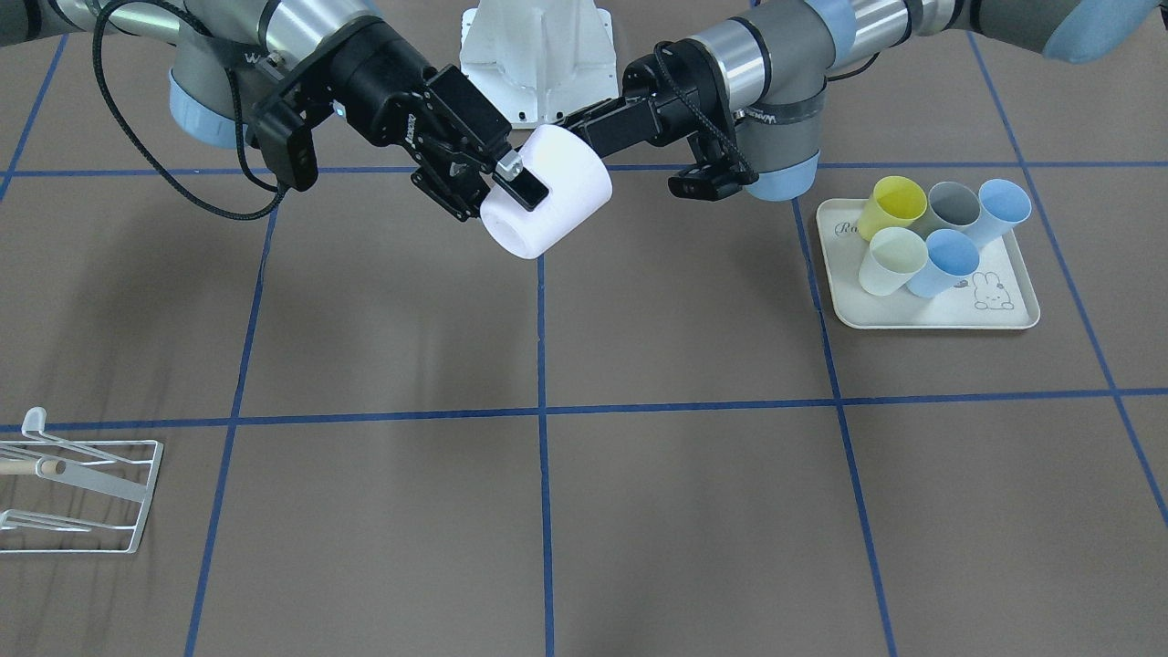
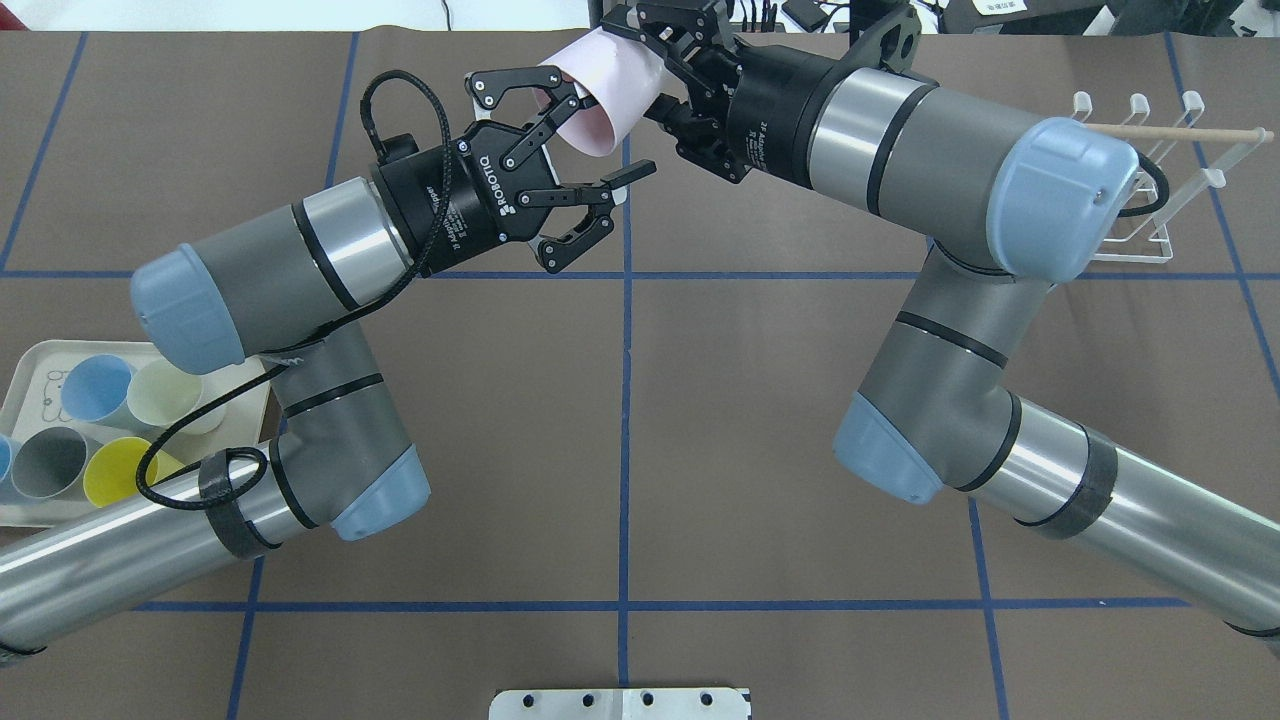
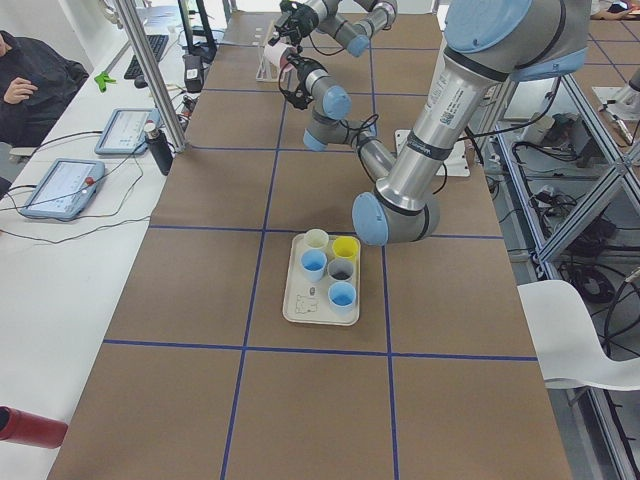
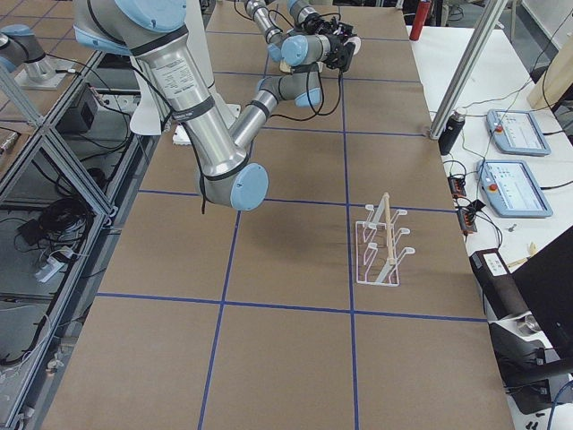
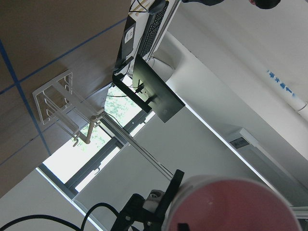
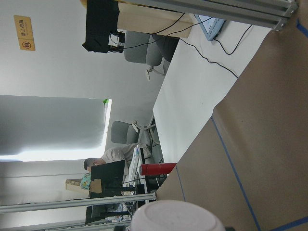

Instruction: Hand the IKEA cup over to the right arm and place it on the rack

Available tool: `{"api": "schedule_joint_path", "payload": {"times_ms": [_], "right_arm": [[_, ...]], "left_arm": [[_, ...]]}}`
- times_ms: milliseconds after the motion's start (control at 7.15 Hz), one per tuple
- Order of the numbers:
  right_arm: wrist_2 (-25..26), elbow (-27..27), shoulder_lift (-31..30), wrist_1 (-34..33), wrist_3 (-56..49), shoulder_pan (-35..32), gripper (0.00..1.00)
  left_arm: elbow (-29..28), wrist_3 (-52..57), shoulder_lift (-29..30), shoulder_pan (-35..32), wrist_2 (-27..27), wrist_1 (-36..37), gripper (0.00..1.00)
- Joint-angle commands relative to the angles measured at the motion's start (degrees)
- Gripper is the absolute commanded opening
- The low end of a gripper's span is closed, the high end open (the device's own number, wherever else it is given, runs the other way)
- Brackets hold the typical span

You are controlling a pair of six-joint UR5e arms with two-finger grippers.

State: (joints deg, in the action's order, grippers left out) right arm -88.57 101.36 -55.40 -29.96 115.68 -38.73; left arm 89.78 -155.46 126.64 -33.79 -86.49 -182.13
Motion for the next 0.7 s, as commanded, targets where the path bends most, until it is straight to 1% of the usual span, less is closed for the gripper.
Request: {"api": "schedule_joint_path", "payload": {"times_ms": [0, 140, 560], "right_arm": [[-0.03, -0.02, -0.06, 0.08, -0.01, -0.38, 0.0], [0.24, -0.28, -0.49, 3.38, -0.01, -0.65, 0.0], [0.5, -0.46, -1.2, 4.38, 0.16, -2.14, 0.0]], "left_arm": [[-0.04, 0.33, 0.02, -0.14, 0.0, -0.24, 0.99], [-0.04, 0.33, -0.16, -0.14, 0.0, -0.24, 0.99], [-0.13, 0.24, -0.43, -0.14, 0.0, -0.33, 0.99]]}}
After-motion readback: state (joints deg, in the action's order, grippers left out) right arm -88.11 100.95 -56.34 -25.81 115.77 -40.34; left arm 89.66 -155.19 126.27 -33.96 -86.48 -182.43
